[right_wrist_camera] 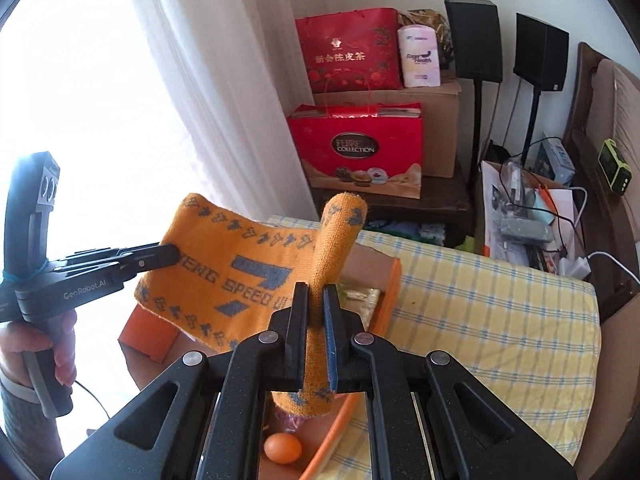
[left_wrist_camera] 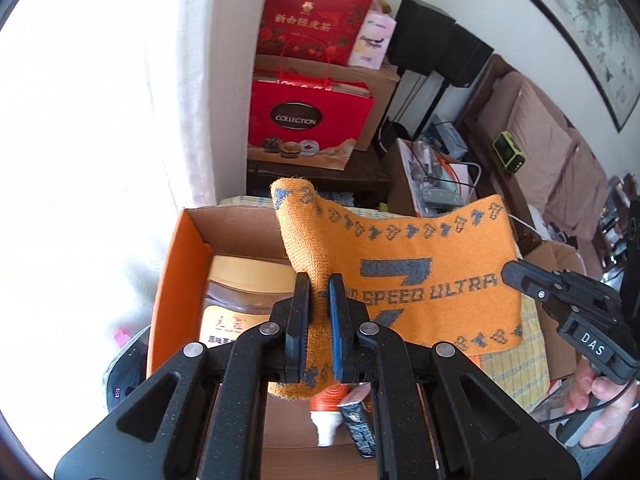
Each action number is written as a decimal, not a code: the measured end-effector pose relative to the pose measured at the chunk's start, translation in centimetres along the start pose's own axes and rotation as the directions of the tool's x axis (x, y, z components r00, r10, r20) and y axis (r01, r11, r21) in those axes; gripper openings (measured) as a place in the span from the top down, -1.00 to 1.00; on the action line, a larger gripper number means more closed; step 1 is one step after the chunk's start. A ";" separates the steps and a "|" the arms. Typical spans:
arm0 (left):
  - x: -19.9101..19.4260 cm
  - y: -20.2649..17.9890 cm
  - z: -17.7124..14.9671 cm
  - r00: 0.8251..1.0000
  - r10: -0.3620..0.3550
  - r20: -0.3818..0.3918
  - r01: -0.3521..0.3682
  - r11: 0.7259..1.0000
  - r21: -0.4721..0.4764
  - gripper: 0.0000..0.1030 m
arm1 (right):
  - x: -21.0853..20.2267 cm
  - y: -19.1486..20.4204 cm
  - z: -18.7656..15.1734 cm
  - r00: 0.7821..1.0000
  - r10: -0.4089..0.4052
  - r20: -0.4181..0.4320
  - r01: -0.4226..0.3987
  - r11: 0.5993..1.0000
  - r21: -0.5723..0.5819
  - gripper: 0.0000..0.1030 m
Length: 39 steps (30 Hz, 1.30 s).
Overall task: Organize objects
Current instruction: 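Carry the hanging towel with the right gripper over the box, then lower the towel into the box and open the right gripper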
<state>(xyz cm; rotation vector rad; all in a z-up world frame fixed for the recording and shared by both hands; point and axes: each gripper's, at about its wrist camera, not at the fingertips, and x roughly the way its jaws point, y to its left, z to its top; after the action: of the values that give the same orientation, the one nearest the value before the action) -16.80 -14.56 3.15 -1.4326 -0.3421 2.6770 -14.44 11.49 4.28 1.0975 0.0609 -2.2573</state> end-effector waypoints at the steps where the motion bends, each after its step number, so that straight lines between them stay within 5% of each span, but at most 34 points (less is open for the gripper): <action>1: 0.3 0.7 0.0 1.000 0.011 -0.003 -0.011 1.000 -0.010 0.84 | 0.5 0.4 0.1 1.000 0.001 -0.002 -0.001 1.000 -0.003 0.88; 24: 4.9 7.6 -1.3 0.985 0.148 -0.084 -0.154 0.985 -0.076 0.76 | 9.1 0.8 -1.3 0.989 -0.004 -0.150 0.016 0.997 0.075 0.77; 28: 4.2 8.0 -1.5 0.987 0.142 -0.074 -0.148 0.984 -0.099 0.21 | 8.6 0.7 -1.4 0.990 -0.031 -0.139 0.041 0.997 0.067 0.40; 34: 2.3 5.7 -2.1 0.981 0.191 -0.020 -0.191 0.981 -0.025 -0.11 | 6.2 1.5 -1.5 0.994 -0.068 -0.090 0.070 0.997 0.020 0.30; 39: 0.8 3.1 -3.4 0.978 0.204 0.042 -0.205 0.979 0.014 -0.61 | 3.6 1.9 -2.3 0.992 -0.123 -0.038 0.122 0.992 -0.024 -0.13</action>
<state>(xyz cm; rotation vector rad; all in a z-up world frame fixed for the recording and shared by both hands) -14.32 -16.88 -0.02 -1.4855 -0.1809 2.8646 -13.46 8.83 0.58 1.1549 0.1732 -2.3376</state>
